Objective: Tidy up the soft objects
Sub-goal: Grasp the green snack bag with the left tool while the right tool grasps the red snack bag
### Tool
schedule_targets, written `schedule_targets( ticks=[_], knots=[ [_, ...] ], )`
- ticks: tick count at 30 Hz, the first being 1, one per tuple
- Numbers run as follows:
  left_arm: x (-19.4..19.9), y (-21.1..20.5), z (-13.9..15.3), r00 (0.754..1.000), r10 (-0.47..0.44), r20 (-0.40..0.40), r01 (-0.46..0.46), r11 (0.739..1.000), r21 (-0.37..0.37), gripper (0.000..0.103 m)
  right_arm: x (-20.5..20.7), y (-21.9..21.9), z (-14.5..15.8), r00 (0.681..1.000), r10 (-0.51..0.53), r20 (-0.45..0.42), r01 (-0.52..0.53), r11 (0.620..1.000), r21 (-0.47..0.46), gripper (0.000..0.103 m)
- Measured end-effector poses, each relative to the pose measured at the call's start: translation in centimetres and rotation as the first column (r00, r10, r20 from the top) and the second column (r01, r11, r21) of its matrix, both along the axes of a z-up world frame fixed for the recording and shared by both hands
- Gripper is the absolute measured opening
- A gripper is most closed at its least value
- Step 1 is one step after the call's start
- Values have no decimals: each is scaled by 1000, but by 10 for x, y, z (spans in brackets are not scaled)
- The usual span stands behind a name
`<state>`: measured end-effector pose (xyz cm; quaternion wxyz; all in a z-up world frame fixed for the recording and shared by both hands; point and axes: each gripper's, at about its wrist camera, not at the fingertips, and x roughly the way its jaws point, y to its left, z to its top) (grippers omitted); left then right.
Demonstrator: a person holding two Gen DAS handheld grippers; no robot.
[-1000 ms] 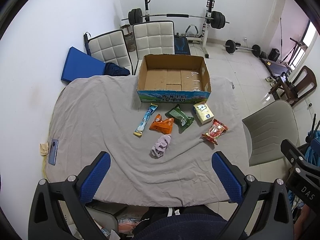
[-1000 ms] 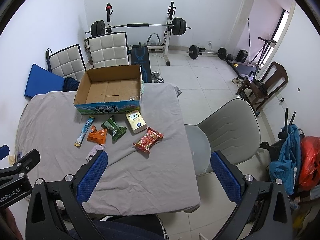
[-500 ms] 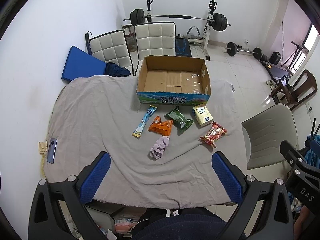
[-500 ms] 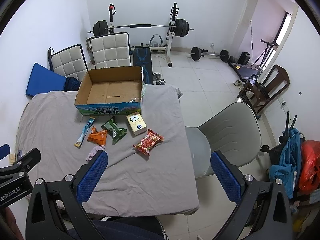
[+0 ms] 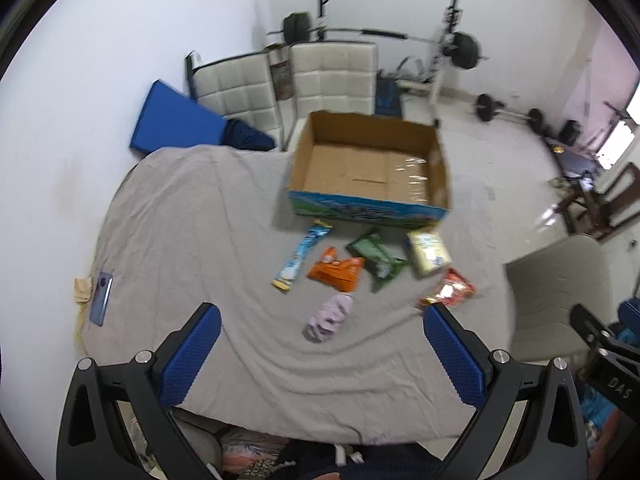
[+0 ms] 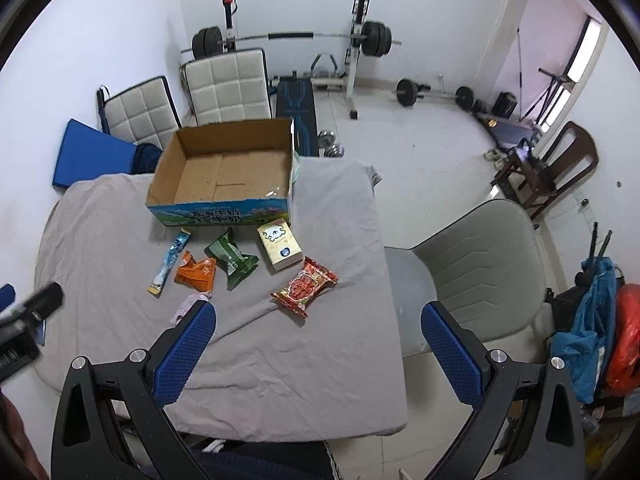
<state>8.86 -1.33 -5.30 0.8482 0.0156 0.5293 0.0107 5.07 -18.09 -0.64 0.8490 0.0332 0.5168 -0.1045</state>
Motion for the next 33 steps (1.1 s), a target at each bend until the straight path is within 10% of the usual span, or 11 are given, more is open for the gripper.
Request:
schedule_targets(
  ticks=[8, 17, 23, 33],
  knots=[
    [80, 19, -117, 986, 48, -161, -43, 998, 36, 103, 102, -38, -148, 965, -34, -258, 46, 998, 40, 103],
    [132, 19, -242, 903, 117, -413, -153, 987, -53, 102, 164, -67, -326, 850, -129, -510, 243, 956, 163, 103],
    [161, 3, -282, 859, 160, -486, -255, 957, -136, 102, 173, -76, -384, 796, -186, -576, 376, 898, 230, 98],
    [206, -72, -348, 834, 109, -540, -207, 970, -123, 102, 160, -91, -430, 777, -128, -617, 402, 854, 330, 52]
  ],
)
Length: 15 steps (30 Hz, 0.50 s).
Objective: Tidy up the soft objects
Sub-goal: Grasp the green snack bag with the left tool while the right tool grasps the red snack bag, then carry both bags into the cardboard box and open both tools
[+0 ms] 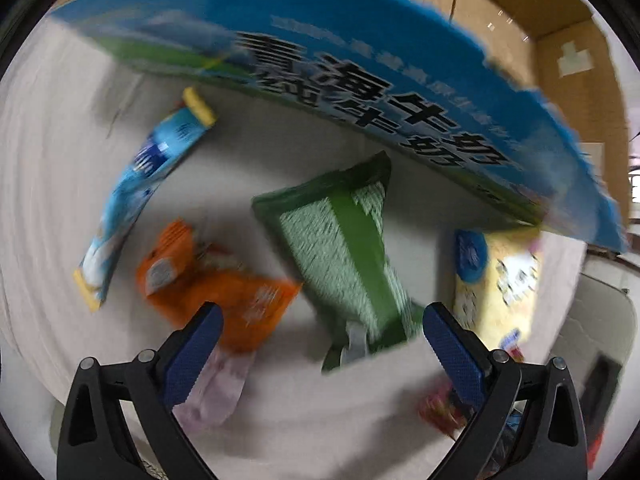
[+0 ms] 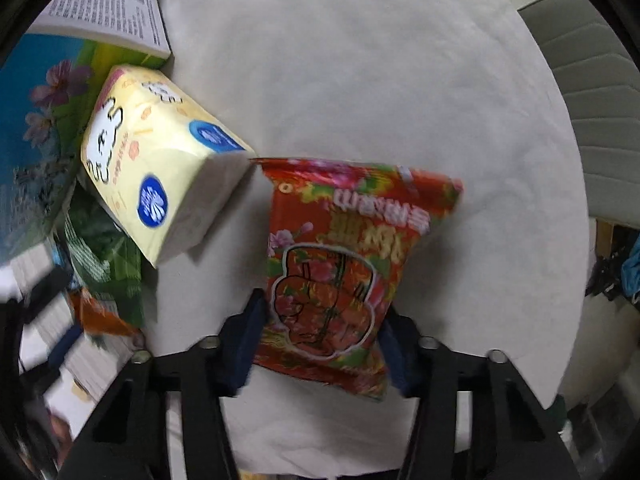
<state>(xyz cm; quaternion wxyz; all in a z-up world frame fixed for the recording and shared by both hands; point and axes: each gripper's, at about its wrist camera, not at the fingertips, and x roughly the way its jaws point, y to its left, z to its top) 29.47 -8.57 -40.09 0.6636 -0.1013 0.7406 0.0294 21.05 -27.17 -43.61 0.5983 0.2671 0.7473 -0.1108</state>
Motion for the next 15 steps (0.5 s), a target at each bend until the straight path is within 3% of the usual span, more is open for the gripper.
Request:
schedule_targets(
  ticks=[2, 4, 5, 6, 7, 11, 15],
  knots=[
    [4, -7, -8, 1000, -25, 11, 25, 999, 31, 102, 0, -3, 10, 999, 40, 0, -40, 999, -20, 52],
    [7, -15, -8, 997, -72, 39, 69, 995, 70, 88, 0, -3, 9, 995, 97, -1, -97, 995, -39, 52],
    [7, -21, -7, 992, -115, 54, 109, 989, 95, 73, -1, -3, 8, 992, 122, -5, -122, 992, -42, 52],
    [6, -27, -7, 986, -153, 63, 147, 985, 91, 51, -2, -1, 9, 990, 141, -7, -141, 989, -44, 52],
    [3, -31, -8, 982, -178, 60, 171, 980, 99, 44, -3, -1, 7, 987, 161, -6, -161, 986, -50, 52],
    [-23, -41, -11, 954, -292, 64, 277, 944, 177, 36, -10, 15, 2, 971, 240, -15, -240, 968, -73, 51],
    [-64, -44, -12, 931, -361, 53, 345, 919, 190, 31, -25, 27, 4, 944, 327, -44, -330, 941, -79, 51]
  ],
)
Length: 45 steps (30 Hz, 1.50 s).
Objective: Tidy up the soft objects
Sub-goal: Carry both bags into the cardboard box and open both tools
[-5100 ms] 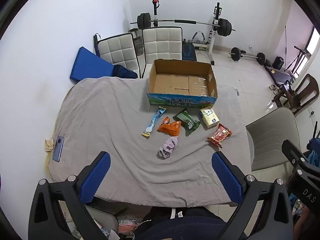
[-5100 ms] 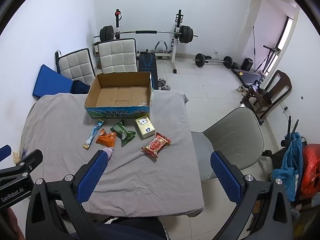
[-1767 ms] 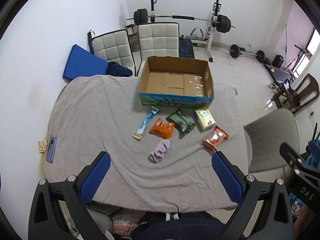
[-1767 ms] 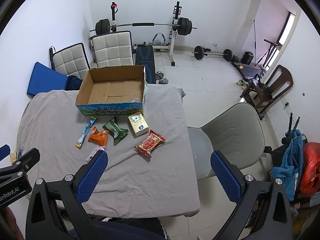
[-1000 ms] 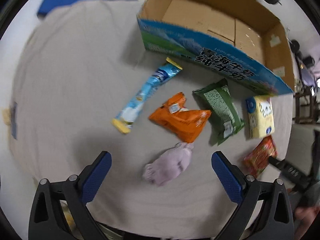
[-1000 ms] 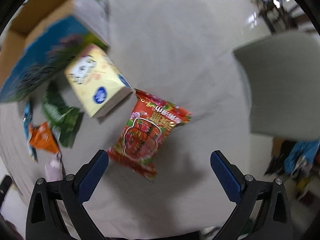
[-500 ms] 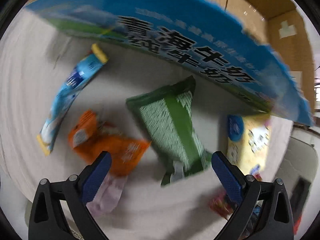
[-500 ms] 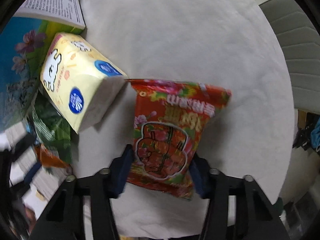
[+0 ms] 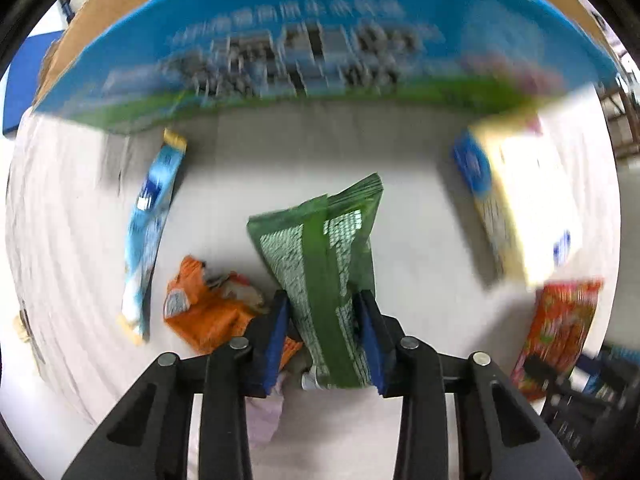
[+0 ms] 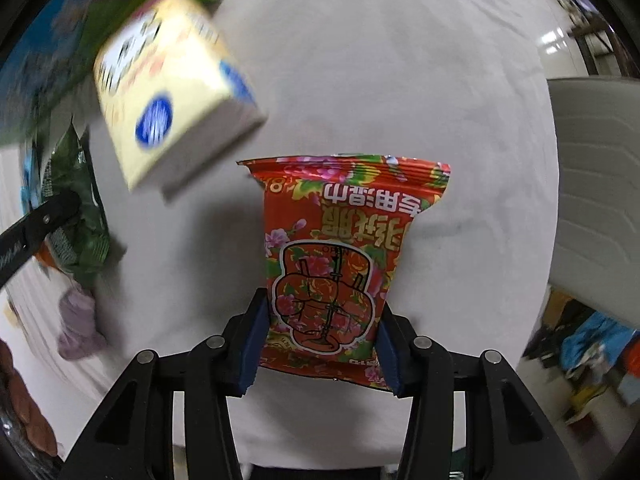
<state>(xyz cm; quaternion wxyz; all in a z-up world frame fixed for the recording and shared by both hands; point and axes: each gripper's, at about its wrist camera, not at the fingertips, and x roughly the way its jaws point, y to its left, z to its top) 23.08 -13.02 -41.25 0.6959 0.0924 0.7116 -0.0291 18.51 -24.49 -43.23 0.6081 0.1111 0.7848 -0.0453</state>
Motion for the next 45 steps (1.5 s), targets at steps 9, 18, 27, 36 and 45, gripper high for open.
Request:
schedule_targets(
  ticks=[9, 18, 27, 36, 45],
  knots=[
    [-13, 0, -40, 997, 43, -61, -44, 999, -21, 44, -20, 1, -14, 1000, 11, -2, -11, 1000, 3, 52],
    [-26, 27, -23, 997, 67, -46, -71, 994, -81, 31, -22, -14, -20, 999, -34, 14, 34, 999, -8, 50],
    [-56, 26, 34, 997, 61, 55, -54, 993, -108, 30, -38, -13, -8, 998, -8, 60, 8, 1000, 14, 48],
    [-58, 35, 114, 985, 80, 150, -50, 979, -197, 30, -46, -32, 53, 985, 15, 169, -31, 995, 92, 47],
    [34, 36, 207, 965, 67, 255, 7, 960, -281, 30, 20, -36, 171, 927, 24, 373, -78, 989, 129, 47]
  ],
)
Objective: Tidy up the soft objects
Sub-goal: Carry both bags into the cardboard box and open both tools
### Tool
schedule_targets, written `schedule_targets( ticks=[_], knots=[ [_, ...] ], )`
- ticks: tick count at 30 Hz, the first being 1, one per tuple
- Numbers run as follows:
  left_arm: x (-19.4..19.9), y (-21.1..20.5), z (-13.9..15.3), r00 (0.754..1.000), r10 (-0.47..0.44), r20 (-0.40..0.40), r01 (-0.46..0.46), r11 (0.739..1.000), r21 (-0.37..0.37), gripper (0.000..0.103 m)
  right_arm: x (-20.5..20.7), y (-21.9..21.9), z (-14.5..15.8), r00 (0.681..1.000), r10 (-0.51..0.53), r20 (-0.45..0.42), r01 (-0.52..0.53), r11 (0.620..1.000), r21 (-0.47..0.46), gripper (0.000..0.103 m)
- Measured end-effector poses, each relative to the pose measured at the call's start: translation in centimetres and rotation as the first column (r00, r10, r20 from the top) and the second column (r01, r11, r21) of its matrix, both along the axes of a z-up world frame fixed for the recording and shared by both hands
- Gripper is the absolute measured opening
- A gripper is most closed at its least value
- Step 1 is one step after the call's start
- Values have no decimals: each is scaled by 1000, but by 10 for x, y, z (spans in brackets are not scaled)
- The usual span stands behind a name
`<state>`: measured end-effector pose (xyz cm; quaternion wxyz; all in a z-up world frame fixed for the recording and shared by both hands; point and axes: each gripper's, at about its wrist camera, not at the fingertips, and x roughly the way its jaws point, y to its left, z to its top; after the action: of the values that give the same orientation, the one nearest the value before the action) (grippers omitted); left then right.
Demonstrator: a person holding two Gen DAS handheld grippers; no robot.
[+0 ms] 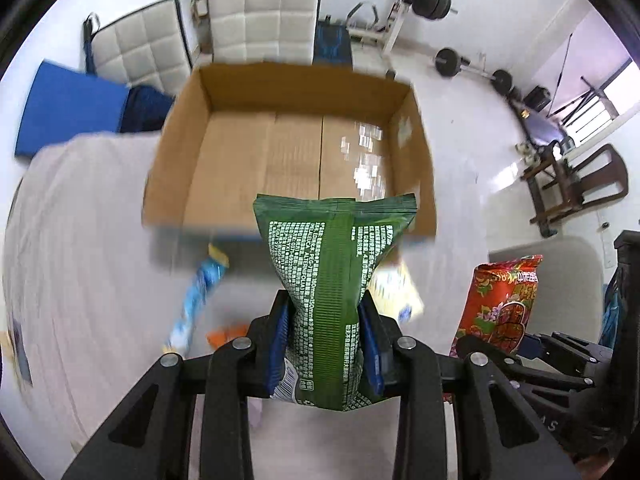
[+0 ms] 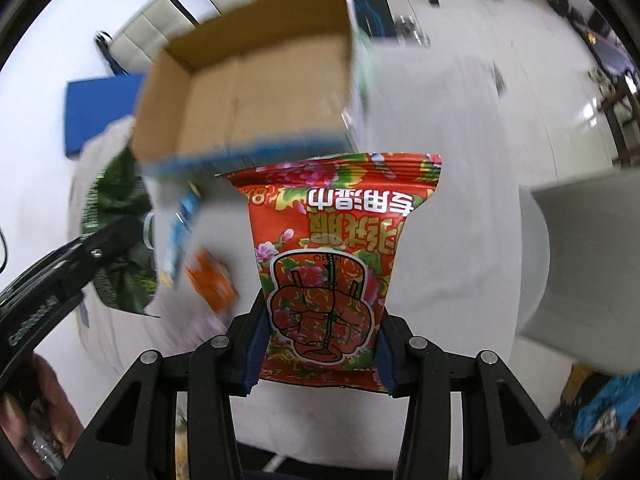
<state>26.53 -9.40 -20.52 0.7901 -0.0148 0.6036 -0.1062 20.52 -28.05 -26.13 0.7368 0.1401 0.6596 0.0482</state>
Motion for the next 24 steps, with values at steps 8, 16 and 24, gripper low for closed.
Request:
schedule_targets(
  ticks=[8, 16, 24],
  knots=[
    [139, -1, -27, 999, -36, -28, 36, 999, 2, 30, 123, 11, 22, 997, -2, 80, 8, 997, -73, 47],
    [244, -7, -113, 981, -56, -187, 48, 998, -46, 30, 233, 19, -59, 1000, -24, 3, 24, 993, -116, 47],
    [283, -17, -156, 961, -90, -263, 68, 993, -93, 31, 277, 30, -110, 999, -19, -51, 13, 992, -125, 48]
  ],
)
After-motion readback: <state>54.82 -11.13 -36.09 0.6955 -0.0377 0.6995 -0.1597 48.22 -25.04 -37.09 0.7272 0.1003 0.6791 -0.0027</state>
